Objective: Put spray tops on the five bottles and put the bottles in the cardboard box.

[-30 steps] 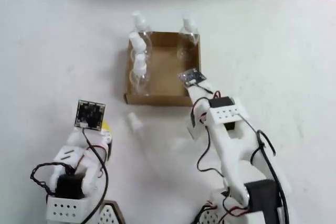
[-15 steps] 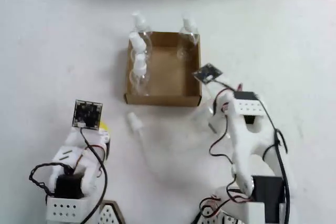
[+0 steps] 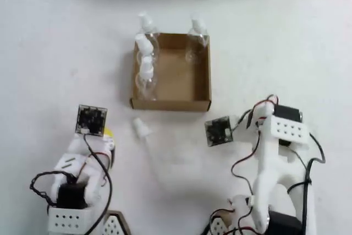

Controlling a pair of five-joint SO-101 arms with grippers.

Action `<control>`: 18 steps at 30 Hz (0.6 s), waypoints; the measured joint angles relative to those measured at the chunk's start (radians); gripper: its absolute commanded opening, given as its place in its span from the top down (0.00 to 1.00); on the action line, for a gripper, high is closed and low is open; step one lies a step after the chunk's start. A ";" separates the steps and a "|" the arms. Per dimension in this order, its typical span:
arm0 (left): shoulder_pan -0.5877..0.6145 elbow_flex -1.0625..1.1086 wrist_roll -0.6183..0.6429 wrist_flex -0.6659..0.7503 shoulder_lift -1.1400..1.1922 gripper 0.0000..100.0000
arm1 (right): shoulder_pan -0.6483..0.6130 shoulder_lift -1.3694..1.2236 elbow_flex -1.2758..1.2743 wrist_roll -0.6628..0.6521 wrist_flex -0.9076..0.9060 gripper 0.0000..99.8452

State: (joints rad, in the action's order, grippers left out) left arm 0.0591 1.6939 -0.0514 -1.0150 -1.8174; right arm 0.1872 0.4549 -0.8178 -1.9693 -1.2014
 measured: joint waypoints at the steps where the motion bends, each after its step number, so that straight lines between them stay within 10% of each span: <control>1: 0.000 0.000 0.000 0.000 0.000 0.98 | 0.002 0.000 -0.009 -0.005 0.023 0.71; 11: 0.000 0.000 0.000 0.000 0.000 0.98 | 0.017 -0.058 -0.055 -0.003 0.157 0.71; 18: 0.000 0.000 0.000 0.000 0.000 0.98 | 0.017 -0.058 0.110 0.308 0.118 0.71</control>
State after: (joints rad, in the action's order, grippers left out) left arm 0.0591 1.6939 -0.0514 -1.0150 -1.8174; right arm 0.2041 0.3966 -0.7073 -1.6609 -1.0833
